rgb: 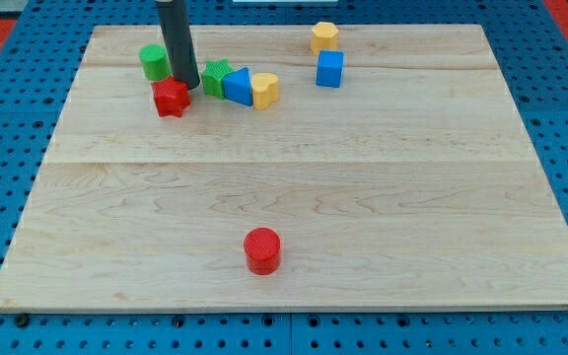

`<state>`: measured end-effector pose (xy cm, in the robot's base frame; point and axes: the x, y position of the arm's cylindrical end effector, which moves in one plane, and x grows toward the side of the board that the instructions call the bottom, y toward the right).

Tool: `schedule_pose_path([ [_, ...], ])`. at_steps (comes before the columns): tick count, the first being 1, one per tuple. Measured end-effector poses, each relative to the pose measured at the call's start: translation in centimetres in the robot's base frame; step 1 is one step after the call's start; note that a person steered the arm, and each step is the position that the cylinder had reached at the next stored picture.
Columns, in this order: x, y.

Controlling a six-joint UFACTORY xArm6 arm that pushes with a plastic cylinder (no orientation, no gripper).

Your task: Slide red star from top left to center

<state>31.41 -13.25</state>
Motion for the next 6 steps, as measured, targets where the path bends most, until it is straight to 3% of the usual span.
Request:
schedule_pose_path([
  [1,-1.0,-0.9],
  [3,5.2,-3.6],
  [4,5.2,-4.8],
  [5,9.1,-4.0],
  [6,12.7,1.4],
])
